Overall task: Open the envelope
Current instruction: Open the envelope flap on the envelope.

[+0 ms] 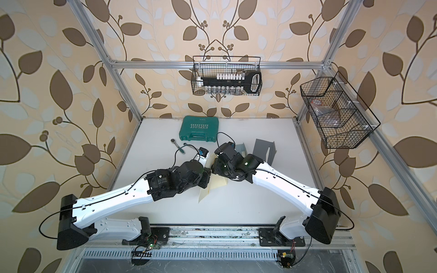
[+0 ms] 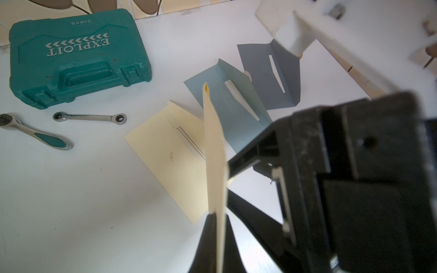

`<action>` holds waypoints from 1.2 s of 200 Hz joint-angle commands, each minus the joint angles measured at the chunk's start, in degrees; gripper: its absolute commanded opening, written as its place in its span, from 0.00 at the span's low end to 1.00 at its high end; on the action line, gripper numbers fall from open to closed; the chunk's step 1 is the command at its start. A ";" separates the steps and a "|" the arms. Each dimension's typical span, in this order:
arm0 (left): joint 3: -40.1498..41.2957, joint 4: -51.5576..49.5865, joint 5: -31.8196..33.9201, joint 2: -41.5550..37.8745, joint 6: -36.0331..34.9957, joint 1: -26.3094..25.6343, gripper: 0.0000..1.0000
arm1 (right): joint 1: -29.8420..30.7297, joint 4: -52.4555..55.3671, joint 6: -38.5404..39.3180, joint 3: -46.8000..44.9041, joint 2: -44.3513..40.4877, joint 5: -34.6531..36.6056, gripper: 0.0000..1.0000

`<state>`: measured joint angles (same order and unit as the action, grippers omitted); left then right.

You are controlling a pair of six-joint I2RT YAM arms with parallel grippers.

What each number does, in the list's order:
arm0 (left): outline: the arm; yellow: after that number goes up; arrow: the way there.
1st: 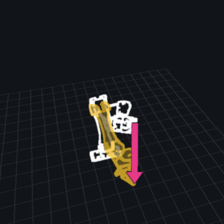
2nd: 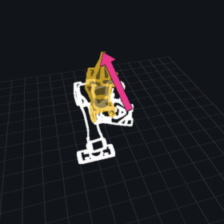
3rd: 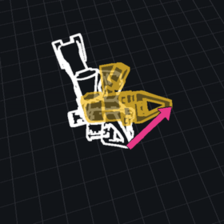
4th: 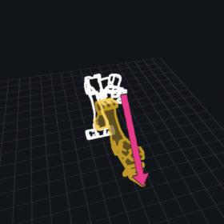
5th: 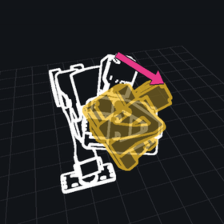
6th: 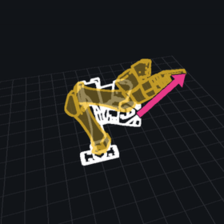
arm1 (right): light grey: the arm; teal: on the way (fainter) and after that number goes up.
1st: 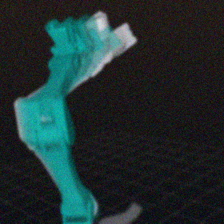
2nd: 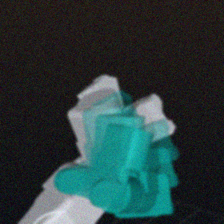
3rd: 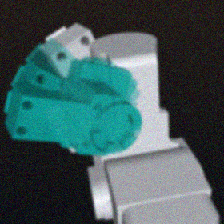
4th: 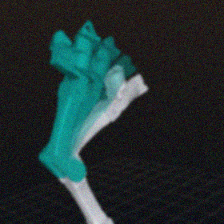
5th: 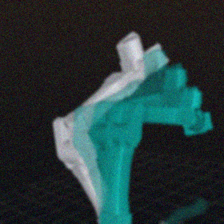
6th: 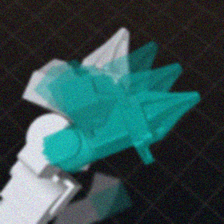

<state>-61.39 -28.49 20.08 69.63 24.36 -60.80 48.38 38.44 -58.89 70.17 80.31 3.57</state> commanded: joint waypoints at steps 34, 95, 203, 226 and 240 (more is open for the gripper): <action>-1.44 2.22 -0.92 -0.02 -0.67 -0.64 0.00 | 0.42 -0.77 -0.25 -0.14 0.10 -0.63 0.55; -1.40 2.08 -0.48 0.24 -0.72 -0.64 0.00 | 0.51 -5.02 0.45 -1.62 -1.63 -1.92 0.57; -0.93 3.15 -0.83 -0.46 -1.16 -0.64 0.00 | 0.53 -0.34 -1.31 -1.38 0.30 0.98 0.55; -1.46 2.68 -0.75 -0.09 -1.29 -0.64 0.00 | 0.49 0.97 -1.31 -0.91 0.32 1.95 0.55; -1.50 2.70 -0.65 0.16 -1.46 -0.64 0.00 | 0.49 1.57 -1.57 -0.99 0.12 2.60 0.54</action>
<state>-61.39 -28.71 19.94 69.91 24.12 -60.80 48.53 37.26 -59.86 68.25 79.68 3.84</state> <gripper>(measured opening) 0.045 0.545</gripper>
